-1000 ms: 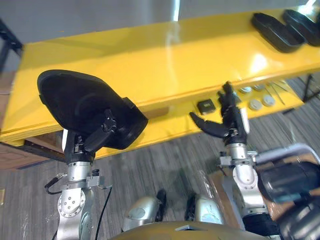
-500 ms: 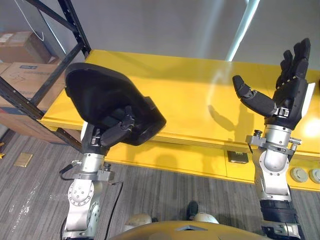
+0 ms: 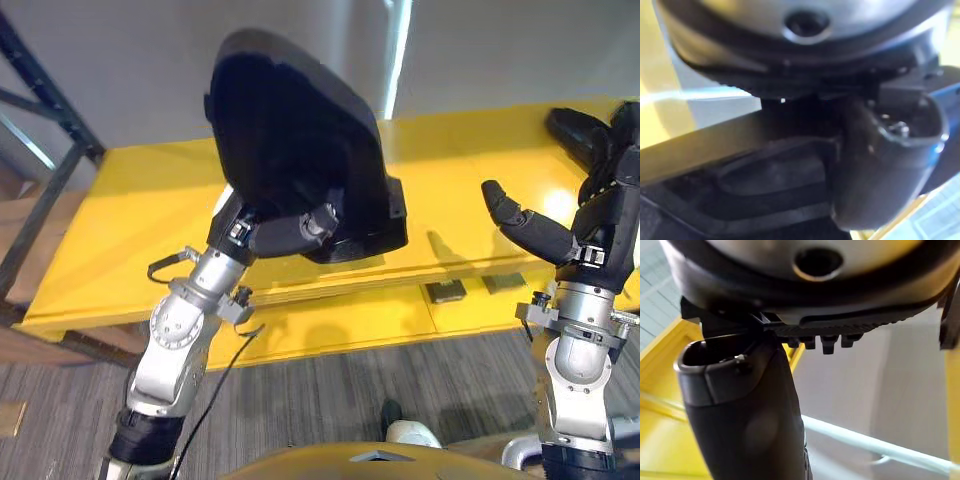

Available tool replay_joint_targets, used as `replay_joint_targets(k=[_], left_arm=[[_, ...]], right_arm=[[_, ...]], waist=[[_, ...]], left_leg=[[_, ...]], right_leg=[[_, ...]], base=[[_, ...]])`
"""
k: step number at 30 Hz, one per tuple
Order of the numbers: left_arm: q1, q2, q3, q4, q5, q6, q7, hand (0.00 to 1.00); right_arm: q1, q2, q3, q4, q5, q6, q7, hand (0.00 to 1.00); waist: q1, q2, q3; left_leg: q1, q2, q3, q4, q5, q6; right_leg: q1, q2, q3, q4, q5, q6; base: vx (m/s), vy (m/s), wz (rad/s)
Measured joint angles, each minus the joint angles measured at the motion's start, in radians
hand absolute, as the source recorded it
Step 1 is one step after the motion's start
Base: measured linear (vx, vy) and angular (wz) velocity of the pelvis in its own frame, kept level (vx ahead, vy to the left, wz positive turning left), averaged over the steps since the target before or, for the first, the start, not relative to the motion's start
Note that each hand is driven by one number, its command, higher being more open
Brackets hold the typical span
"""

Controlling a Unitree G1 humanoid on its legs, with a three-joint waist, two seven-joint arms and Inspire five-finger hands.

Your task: Walk over and take three plastic housings, then place them on the shelf

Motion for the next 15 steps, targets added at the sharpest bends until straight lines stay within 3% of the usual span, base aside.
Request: replay_joint_targets(k=[4,7,9,10,11,13,15], left_arm=[[-0.167,0.051,0.000,0.228,-0.005,0.079,0.122,0.00],[-0.186,0.082,0.026,0.309,-0.016,0.105,0.187,0.00],[-0.188,0.111,0.044,0.364,-0.046,0.110,0.248,0.00],[-0.188,0.119,0.052,0.373,-0.063,0.118,0.255,0.00],[-0.184,0.123,0.065,0.388,-0.099,0.127,0.254,0.00],[-0.178,0.132,0.085,0.390,-0.141,0.127,0.256,0.00],[-0.180,0.133,0.098,0.389,-0.194,0.126,0.249,0.00]], right_arm=[[0.014,-0.002,-0.047,0.000,0.059,0.006,0.052,1.00],[0.027,-0.003,-0.062,0.001,0.119,0.006,0.084,1.00],[0.025,-0.013,-0.058,0.002,0.169,0.006,0.121,1.00],[0.020,-0.025,-0.052,0.002,0.182,0.006,0.134,1.00],[0.014,-0.060,-0.036,0.004,0.192,0.005,0.153,1.00],[-0.018,-0.092,0.022,0.002,0.192,0.004,0.172,1.00],[-0.056,-0.110,0.106,-0.031,0.185,0.004,0.176,1.00]], waist=[[-0.041,0.008,0.000],[-0.060,0.008,0.000],[-0.061,-0.012,0.035],[-0.061,-0.011,0.053],[-0.040,0.001,0.073],[-0.010,0.008,0.073],[-0.007,0.016,0.074]], left_leg=[[-0.002,0.013,0.058,-0.013,0.000,0.000],[-0.021,0.027,0.075,0.027,0.000,0.000],[-0.153,0.087,0.017,0.362,-0.001,0.002],[-0.199,0.113,-0.022,0.483,-0.005,-0.002],[-0.245,0.152,-0.074,0.572,-0.047,-0.019],[-0.271,0.194,-0.109,0.501,-0.073,-0.023],[-0.266,0.255,-0.117,0.320,-0.022,-0.048]], right_leg=[[-0.038,0.028,0.064,-0.003,0.016,-0.013],[-0.054,0.043,0.104,-0.014,0.013,-0.019],[-0.049,0.038,0.156,-0.003,-0.005,-0.034],[-0.035,0.043,0.165,0.004,-0.012,-0.044],[-0.018,0.062,0.196,0.010,-0.018,-0.052],[-0.029,0.068,0.249,0.029,-0.026,-0.065],[-0.039,0.066,0.270,0.054,-0.035,-0.064]], base=[[-0.07,-0.069,-0.49],[-0.03,-0.084,-0.48],[-0.04,-0.166,-0.47],[-0.08,-0.114,-0.62],[-0.08,-0.026,-0.88],[-0.06,-0.008,-0.94],[-0.03,0.054,-0.65]])
